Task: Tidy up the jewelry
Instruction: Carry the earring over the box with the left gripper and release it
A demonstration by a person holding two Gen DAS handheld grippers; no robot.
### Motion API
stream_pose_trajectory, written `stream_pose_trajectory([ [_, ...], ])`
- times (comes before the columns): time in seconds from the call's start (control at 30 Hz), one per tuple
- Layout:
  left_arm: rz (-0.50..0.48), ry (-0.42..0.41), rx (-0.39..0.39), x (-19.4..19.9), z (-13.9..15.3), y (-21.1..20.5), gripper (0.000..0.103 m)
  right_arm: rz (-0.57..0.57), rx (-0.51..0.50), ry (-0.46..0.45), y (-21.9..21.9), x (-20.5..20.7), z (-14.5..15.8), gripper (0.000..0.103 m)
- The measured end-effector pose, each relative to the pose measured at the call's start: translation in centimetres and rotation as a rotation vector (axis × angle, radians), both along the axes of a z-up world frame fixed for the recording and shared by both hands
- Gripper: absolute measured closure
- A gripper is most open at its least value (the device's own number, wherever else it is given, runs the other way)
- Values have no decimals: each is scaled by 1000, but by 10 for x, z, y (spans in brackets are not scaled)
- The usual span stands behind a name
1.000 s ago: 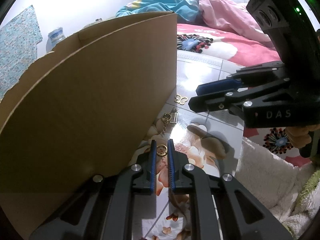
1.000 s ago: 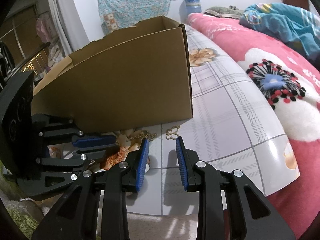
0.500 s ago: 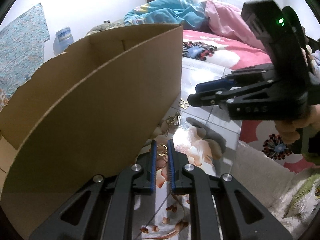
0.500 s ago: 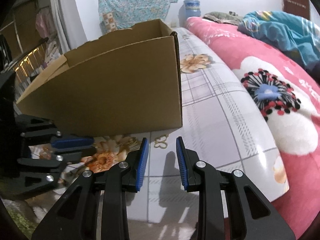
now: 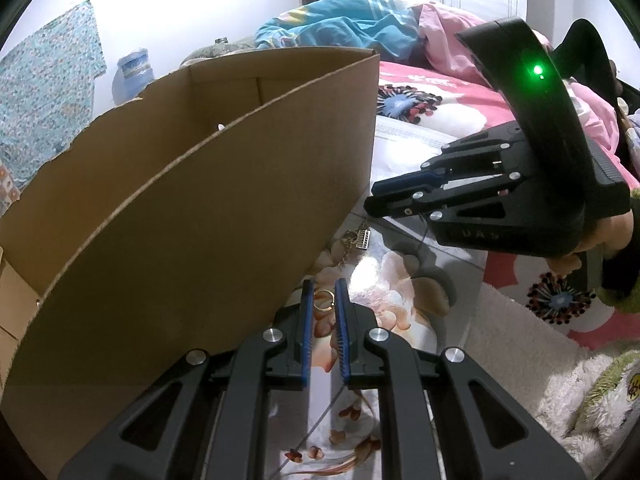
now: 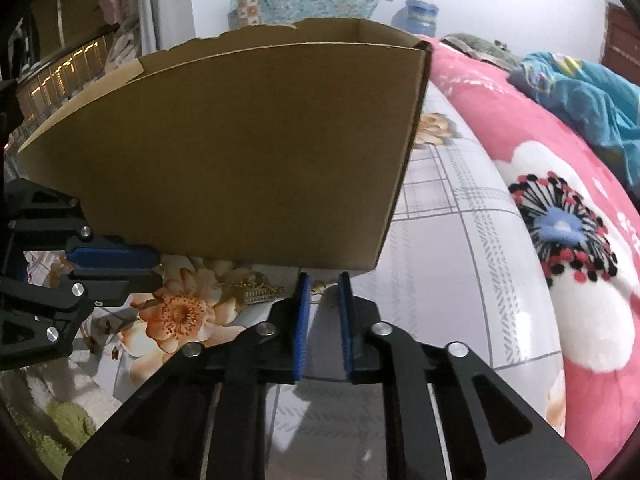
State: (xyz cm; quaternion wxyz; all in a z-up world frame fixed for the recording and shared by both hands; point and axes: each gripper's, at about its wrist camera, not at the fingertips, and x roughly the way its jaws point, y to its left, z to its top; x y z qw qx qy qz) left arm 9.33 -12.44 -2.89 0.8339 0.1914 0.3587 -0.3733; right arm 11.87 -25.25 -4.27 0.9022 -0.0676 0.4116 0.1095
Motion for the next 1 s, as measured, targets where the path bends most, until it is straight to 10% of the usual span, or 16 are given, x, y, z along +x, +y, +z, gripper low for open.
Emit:
stream_pose_trajectory([
  [0.57,-9,-17,-28,-6,12,1,93,-71,81,-38,-11,-24,24,93],
  [1.0,12,-74,-237,-13,107,29,93,7,216,-287,2,-38,123,93],
])
